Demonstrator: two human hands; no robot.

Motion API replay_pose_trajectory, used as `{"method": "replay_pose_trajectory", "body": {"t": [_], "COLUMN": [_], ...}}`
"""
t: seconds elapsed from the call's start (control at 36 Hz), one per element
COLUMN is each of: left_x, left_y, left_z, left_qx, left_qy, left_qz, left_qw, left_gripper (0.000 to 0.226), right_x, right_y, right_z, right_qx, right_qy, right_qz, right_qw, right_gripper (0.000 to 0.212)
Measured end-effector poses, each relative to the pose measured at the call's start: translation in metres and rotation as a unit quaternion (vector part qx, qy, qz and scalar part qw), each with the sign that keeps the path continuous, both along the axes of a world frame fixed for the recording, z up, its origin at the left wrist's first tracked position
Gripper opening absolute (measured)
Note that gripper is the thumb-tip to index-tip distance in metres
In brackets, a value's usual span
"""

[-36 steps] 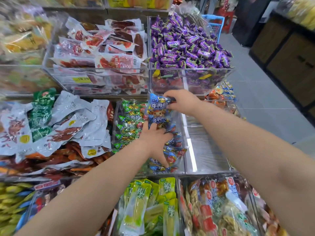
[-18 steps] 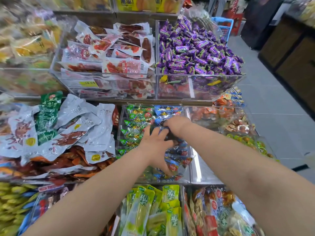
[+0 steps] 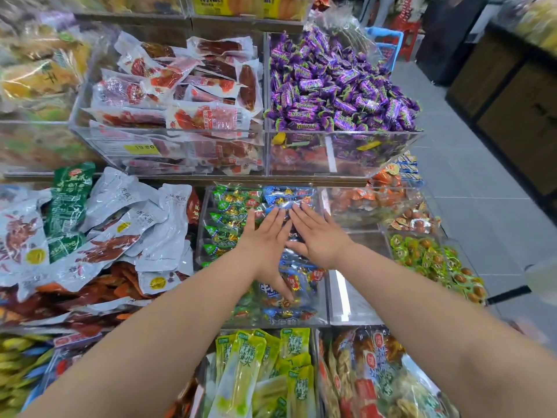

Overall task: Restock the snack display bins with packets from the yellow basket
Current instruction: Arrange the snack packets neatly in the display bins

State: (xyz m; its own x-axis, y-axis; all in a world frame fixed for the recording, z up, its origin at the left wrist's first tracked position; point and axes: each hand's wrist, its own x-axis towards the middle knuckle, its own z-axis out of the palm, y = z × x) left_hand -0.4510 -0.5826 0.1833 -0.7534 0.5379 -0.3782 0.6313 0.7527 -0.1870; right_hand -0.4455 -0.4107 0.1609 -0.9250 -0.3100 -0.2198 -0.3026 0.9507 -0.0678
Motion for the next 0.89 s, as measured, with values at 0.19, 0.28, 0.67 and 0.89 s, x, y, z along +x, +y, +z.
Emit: {"method": "replay_pose_trajectory", "body": {"t": [0.19,0.28,0.67,0.89], "left_x": [-0.002,0.004,0.034,0.037], "left_y": [-0.002,-0.01,-0.044,-0.034], "left_z": [0.005,0.0,0.01,0.029], "left_qx": [-0.001,0.037,0.296,0.355], "left_qy": [0.003,0.004,-0.056,-0.131], "left_qz": [-0.018,-0.028,-0.03,0.059], "left_qw": [1.0,0.999,0.953,0.924], "left_gripper": [0.158,0.153,0.037,0.019], "right_x": [0.011,0.052,0.124,0.114], "right_y": [0.001,0.002,-0.021,-0.006], "right_z": [0.018,0.024,0.014,0.002], "right_qx": [-0.075,-0.188,-0.225,-0.4], "right_qy": [0.047,0.171,0.213,0.08], "right_qz": [-0.046,-0.06,-0.01,-0.229], "right_qw": [0.995,0.965,0.951,0.884], "right_gripper": [0.049,0.035,0.042,0.033]}}
